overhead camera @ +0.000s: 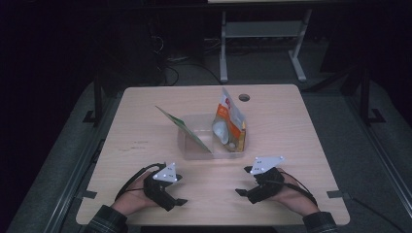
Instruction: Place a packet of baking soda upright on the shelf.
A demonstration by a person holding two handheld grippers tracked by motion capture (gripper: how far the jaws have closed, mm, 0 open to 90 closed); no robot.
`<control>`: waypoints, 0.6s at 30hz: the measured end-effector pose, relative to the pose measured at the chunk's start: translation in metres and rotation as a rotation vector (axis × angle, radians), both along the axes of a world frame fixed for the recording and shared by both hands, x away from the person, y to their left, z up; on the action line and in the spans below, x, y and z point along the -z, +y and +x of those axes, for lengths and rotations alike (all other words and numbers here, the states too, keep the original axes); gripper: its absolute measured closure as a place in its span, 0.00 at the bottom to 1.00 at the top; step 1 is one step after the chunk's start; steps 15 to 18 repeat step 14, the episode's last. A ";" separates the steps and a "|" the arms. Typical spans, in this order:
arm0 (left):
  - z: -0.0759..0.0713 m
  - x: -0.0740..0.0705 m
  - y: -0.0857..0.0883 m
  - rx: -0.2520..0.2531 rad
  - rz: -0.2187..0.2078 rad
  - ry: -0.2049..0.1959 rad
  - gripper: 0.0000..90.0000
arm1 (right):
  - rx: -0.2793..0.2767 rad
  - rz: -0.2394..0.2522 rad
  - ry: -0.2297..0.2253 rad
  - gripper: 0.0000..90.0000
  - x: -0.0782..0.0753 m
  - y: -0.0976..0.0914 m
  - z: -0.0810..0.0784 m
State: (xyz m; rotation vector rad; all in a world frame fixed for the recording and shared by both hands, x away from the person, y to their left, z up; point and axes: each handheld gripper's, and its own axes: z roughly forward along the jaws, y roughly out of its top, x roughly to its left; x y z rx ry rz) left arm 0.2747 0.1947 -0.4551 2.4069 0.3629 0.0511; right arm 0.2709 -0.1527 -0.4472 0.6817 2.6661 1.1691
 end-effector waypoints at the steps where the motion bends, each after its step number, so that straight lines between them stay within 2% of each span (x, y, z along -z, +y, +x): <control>1: 0.000 0.000 -0.001 0.006 0.001 0.002 0.17 | -0.009 -0.008 0.001 0.20 0.001 0.001 0.000; 6: -0.001 0.001 -0.002 0.015 0.003 -0.003 0.17 | -0.041 -0.048 -0.006 0.20 0.004 0.005 -0.001; 18: -0.001 0.001 -0.001 0.014 0.001 -0.006 0.17 | -0.044 -0.042 -0.007 0.20 0.003 0.005 -0.002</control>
